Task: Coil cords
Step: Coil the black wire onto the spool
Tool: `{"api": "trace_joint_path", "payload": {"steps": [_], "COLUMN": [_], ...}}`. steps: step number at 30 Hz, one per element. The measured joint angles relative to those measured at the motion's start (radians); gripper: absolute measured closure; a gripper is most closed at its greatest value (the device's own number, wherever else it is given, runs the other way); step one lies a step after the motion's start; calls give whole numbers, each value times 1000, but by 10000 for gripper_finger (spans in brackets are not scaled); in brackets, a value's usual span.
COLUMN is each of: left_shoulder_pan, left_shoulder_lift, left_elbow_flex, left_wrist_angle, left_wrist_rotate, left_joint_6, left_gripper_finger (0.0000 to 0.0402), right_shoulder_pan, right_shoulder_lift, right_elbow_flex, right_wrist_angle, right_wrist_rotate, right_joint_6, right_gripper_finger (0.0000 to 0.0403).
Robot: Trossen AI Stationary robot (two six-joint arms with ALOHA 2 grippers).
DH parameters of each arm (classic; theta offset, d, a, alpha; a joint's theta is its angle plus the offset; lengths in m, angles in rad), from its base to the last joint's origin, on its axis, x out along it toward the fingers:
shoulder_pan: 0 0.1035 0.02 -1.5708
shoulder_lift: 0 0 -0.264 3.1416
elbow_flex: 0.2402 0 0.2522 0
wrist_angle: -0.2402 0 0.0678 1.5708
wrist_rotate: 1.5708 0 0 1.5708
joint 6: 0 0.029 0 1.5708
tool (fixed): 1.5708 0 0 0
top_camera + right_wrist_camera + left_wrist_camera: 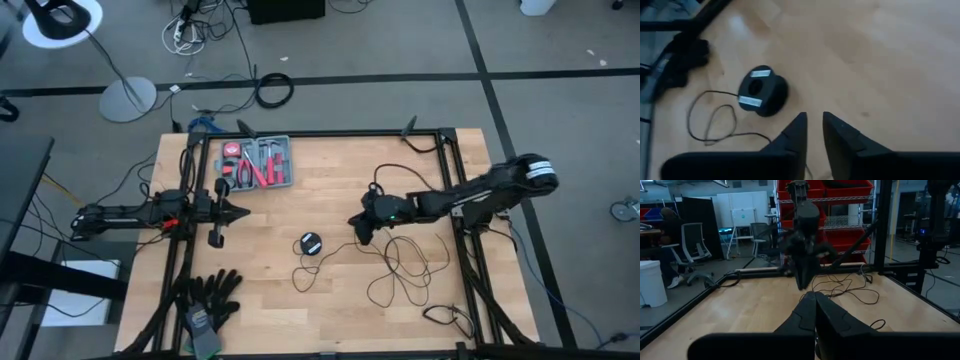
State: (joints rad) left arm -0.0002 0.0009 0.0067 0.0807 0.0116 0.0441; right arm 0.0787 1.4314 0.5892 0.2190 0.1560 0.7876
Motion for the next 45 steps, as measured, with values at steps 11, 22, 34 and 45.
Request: {"api": "trace_joint_path", "payload": {"steps": [11, 22, 34, 45], "left_shoulder_pan": [0, 0, 0, 0], "left_shoulder_lift": [0, 0, 0, 0], "left_elbow_flex": [0, 0, 0, 0], "left_wrist_angle": [6, 6, 11, 12], "left_wrist_rotate": [0, 0, 0, 0], "left_joint_6": [0, 0, 0, 0], "left_gripper_finger": [396, 396, 396, 396], "right_shoulder_pan": [-1, 3, -15, 0], "right_shoulder_lift": [274, 462, 498, 498], "right_elbow_flex": [0, 160, 228, 227], "right_wrist_angle": [446, 460, 386, 377], "right_wrist_rotate": [-102, -172, -192, -175], "right_joint_6": [105, 143, 135, 129], "right_gripper_finger": [255, 252, 256, 317]}}
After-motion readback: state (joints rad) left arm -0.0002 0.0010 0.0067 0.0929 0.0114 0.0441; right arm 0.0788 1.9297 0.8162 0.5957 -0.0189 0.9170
